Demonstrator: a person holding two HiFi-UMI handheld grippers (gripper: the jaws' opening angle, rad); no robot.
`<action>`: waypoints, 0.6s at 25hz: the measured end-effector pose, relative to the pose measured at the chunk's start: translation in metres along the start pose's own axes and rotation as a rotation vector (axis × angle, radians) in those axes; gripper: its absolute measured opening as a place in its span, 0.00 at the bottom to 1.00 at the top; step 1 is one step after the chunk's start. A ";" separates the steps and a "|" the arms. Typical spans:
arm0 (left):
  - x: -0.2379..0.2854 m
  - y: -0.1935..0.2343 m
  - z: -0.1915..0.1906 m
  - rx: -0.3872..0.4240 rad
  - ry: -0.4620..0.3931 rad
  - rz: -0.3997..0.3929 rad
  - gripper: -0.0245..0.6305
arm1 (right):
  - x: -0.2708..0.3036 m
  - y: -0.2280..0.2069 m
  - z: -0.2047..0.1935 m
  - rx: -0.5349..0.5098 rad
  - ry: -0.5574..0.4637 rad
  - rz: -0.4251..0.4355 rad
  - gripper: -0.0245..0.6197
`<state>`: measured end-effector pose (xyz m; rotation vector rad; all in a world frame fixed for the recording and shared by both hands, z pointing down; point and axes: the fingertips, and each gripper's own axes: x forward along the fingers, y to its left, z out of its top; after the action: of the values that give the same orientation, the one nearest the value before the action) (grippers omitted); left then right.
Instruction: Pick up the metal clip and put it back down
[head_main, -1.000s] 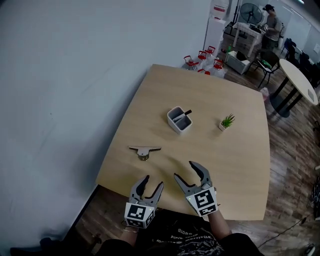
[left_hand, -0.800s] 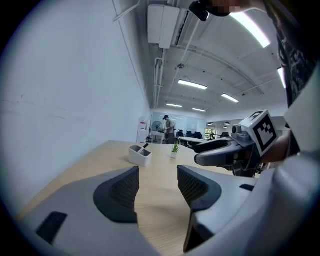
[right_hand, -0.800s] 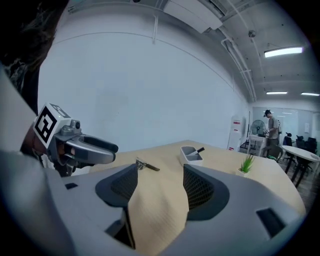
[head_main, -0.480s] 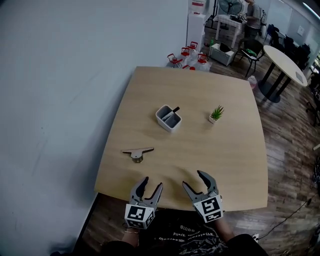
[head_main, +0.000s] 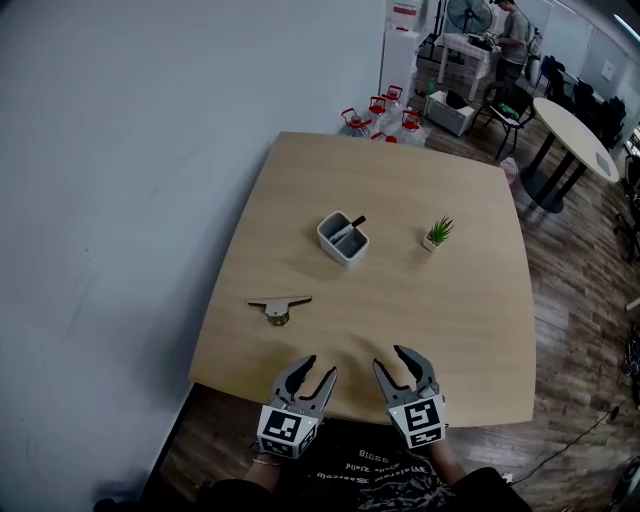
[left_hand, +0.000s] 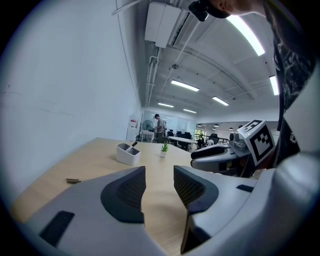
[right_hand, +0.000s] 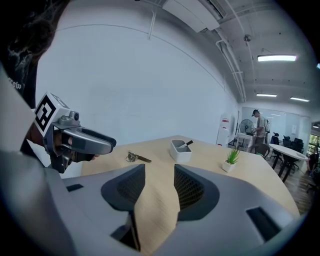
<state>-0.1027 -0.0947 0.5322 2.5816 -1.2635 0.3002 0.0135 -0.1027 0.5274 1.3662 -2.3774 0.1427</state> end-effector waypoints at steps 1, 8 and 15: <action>0.000 -0.001 -0.001 0.001 0.003 -0.003 0.29 | 0.000 0.000 0.000 0.010 -0.003 0.002 0.32; 0.004 -0.007 0.007 0.013 -0.005 -0.039 0.05 | -0.001 -0.002 0.011 0.106 -0.062 0.039 0.10; 0.011 -0.006 0.007 0.020 0.003 -0.065 0.05 | 0.005 -0.001 0.009 0.103 -0.060 0.042 0.06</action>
<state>-0.0904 -0.1013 0.5281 2.6316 -1.1794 0.3051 0.0098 -0.1103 0.5208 1.3854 -2.4808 0.2420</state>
